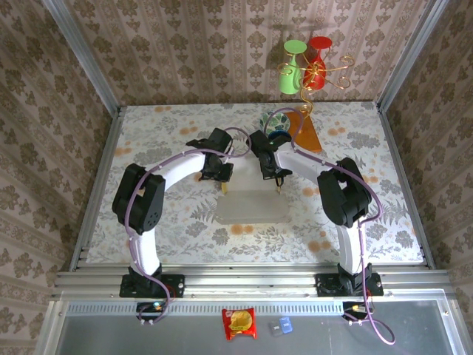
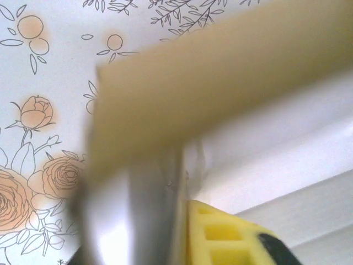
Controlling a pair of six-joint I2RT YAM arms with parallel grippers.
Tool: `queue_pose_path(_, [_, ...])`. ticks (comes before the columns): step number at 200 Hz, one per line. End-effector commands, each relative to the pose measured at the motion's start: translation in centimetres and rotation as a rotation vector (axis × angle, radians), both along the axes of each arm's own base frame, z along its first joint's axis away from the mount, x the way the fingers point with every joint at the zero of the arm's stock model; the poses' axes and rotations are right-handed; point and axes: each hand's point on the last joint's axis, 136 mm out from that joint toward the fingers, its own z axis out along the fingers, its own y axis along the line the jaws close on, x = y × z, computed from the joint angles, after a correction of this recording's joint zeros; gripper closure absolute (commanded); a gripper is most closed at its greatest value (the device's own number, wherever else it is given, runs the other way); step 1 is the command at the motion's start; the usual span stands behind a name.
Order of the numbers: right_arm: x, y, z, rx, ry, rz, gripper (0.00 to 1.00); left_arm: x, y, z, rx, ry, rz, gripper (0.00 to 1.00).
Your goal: Fold the paper box
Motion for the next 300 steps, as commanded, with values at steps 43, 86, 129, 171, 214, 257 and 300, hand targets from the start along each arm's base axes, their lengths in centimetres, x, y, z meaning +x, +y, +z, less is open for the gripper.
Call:
queue_pose_path(43, [-1.3, -1.7, -0.1, -0.079, 0.043, -0.016, 1.00, 0.0, 2.2, 0.2, 0.019, 0.002, 0.061, 0.84])
queue_pose_path(86, [-1.3, -1.3, 0.2, -0.065, 0.042, -0.023, 1.00, -0.1, 3.2, -0.7, 0.101, -0.002, 0.101, 0.91])
queue_pose_path(129, [-1.6, -1.0, 0.1, -0.044, 0.044, -0.044, 1.00, -0.4, 5.7, -0.5, 0.276, -0.042, 0.254, 0.84])
queue_pose_path(171, [-1.7, -0.6, -0.1, -0.019, 0.049, -0.051, 1.00, -0.7, 5.1, -1.0, 0.300, -0.047, 0.264, 0.88])
queue_pose_path(214, [-1.8, -0.4, -0.1, -0.006, 0.055, -0.060, 1.00, -0.7, 4.6, -1.0, 0.348, -0.071, 0.267, 1.00])
queue_pose_path(257, [-2.0, -0.5, -0.2, 0.000, 0.060, -0.070, 1.00, -0.7, 3.5, -0.8, 0.313, -0.061, 0.251, 0.94])
queue_pose_path(300, [-2.4, -0.2, -0.6, 0.031, 0.081, -0.095, 1.00, -1.1, 2.3, 1.3, 0.216, -0.047, 0.235, 0.64])
